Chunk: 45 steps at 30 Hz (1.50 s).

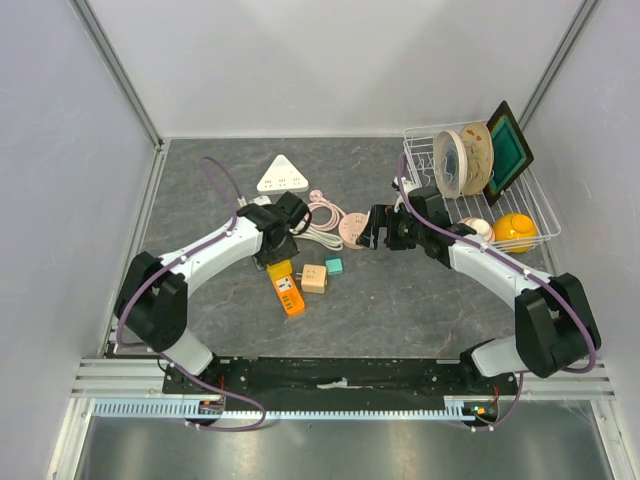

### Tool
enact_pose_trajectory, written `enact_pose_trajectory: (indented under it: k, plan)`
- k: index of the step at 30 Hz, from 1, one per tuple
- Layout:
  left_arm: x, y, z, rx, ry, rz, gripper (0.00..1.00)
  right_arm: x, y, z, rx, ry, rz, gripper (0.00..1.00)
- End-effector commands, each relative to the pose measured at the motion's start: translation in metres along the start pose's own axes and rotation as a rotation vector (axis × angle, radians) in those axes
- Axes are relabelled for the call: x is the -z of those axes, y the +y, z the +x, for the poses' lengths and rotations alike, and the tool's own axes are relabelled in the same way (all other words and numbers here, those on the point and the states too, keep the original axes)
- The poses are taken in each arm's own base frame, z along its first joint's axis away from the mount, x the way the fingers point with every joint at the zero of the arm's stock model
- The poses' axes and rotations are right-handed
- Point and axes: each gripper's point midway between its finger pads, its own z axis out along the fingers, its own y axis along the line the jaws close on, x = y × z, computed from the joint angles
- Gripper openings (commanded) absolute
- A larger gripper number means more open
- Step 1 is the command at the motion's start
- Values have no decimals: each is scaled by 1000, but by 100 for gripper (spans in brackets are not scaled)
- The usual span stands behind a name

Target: Insert the plug

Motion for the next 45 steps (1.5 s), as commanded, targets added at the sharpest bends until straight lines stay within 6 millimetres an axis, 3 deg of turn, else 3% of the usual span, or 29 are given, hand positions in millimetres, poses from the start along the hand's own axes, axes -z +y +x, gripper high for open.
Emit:
enact_pose_trajectory:
  k: [1, 5, 8, 13, 17, 23, 24, 29, 31, 36, 41, 45]
  plan:
    - [-59, 65, 102, -73, 318, -226, 2, 5, 5, -10, 14, -42, -26, 98]
    - [-65, 64, 110, -88, 365, -226, 2, 6, 5, -9, 8, -41, -25, 98]
    - [-63, 61, 102, -87, 349, -200, 2, 9, 6, -10, 15, -43, -30, 98]
    - [-55, 57, 67, -167, 259, -246, 4, 19, 12, -16, 41, -60, -41, 98]
    - [-50, 50, 68, -144, 256, -198, 7, 23, 11, -15, 46, -60, -28, 98]
    - [-46, 52, 73, -104, 240, -151, 27, 26, 10, -13, 54, -58, -20, 98]
    - [-45, 51, 71, -103, 231, -144, 35, 26, 10, -14, 53, -57, -20, 98]
    - [-45, 47, 57, -120, 190, -152, 37, 30, 11, -15, 60, -64, -20, 98]
    - [-43, 44, 54, -122, 184, -148, 51, 33, 10, -16, 61, -69, -10, 98]
    - [-43, 42, 56, -108, 187, -118, 69, 35, 10, -14, 62, -66, -3, 98]
    - [-43, 45, 55, -110, 176, -127, 68, 37, 12, -17, 57, -73, -9, 98]
    - [-46, 58, 35, -121, 136, -159, 59, 39, 14, -17, 61, -78, -12, 98]
